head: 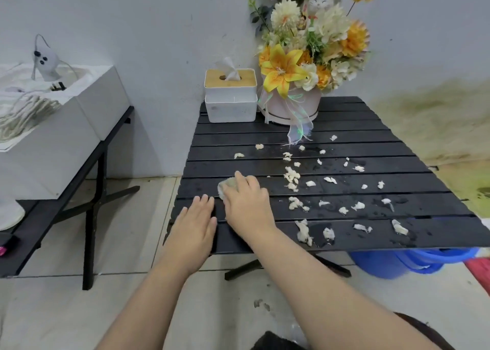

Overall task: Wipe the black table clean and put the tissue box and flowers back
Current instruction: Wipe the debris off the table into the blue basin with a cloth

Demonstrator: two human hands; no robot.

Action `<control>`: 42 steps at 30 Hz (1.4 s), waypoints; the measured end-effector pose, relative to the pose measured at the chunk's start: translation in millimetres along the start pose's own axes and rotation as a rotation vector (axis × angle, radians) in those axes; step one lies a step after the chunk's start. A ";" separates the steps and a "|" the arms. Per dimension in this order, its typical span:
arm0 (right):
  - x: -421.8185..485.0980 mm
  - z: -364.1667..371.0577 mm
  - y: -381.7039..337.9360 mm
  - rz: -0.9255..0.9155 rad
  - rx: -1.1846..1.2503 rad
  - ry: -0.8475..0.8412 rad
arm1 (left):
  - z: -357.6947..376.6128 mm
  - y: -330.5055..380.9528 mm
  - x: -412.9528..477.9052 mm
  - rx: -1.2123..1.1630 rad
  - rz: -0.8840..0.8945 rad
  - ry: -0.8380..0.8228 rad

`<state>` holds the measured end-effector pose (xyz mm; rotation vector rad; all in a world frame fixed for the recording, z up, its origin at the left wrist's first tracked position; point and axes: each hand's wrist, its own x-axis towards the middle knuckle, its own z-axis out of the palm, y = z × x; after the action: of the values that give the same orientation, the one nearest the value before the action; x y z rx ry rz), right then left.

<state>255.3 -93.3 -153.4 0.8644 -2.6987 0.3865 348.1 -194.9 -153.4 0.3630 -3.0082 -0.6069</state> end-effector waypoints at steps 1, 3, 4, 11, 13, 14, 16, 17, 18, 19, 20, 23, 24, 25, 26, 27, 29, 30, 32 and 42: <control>-3.8 1.6 10.0 -0.025 -0.026 -0.022 | 4.2 -2.6 -2.0 0.054 0.014 0.005; -3.1 0.5 42.0 0.027 -0.052 -0.036 | 7.6 -6.3 -1.6 0.101 0.026 0.032; -0.7 -2.6 57.2 0.102 -0.058 -0.040 | 8.2 -6.2 -1.7 0.108 0.029 0.044; -13.4 -33.5 17.7 0.100 -0.002 0.067 | 10.9 -7.2 -0.9 0.113 0.027 0.049; -40.7 -24.6 -7.8 0.021 0.001 0.060 | 11.0 -8.3 -1.5 0.080 0.023 0.047; -51.4 -19.5 -12.2 0.005 0.008 0.039 | 11.0 -8.2 -1.7 0.074 0.023 0.046; -60.1 -15.5 -3.6 0.011 0.009 -0.008 | 10.2 -6.8 -1.9 0.081 0.017 0.038; -59.4 -19.5 7.3 0.029 -0.004 -0.005 | 9.3 -6.0 -1.4 0.086 0.012 0.029; -58.9 -24.4 21.0 0.056 -0.019 0.003 | 8.5 -5.4 -1.1 0.089 0.006 0.015; -60.1 -30.6 36.2 0.084 -0.034 0.018 | 7.3 -4.4 -1.4 0.086 -0.002 0.004; -62.7 -36.3 52.0 0.101 -0.037 0.037 | 6.2 -3.0 -1.6 0.077 -0.012 0.004; -73.6 -46.7 79.7 0.107 0.040 0.127 | 7.2 12.3 1.3 0.024 -0.067 0.056; -77.2 -47.9 77.4 0.078 0.061 0.147 | 10.4 22.6 3.0 -0.001 -0.074 0.073; -81.6 -47.8 71.8 0.029 0.073 0.140 | 14.7 34.8 4.8 -0.024 -0.064 0.079; -86.5 -47.1 65.3 -0.025 0.065 0.117 | 19.3 47.8 6.8 -0.043 -0.044 0.076; -91.4 -45.6 61.8 -0.069 0.044 0.095 | 23.7 59.3 8.8 -0.058 -0.026 0.067; -97.6 -47.9 76.1 -0.079 0.030 0.079 | 31.6 72.5 13.2 -0.021 -0.002 0.046; -99.0 -49.8 93.5 -0.045 0.036 0.084 | 34.6 74.0 14.8 0.034 0.007 0.042; -101.9 -54.0 136.8 0.043 0.012 0.104 | 37.4 73.0 16.4 0.108 0.012 0.039; -88.8 -53.2 116.7 -0.050 0.013 0.186 | 38.3 71.4 16.2 0.115 0.001 0.021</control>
<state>264.7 62.4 -154.0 0.8525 -2.5028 0.4505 313.1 -120.4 -161.0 0.3702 -3.0309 -0.4275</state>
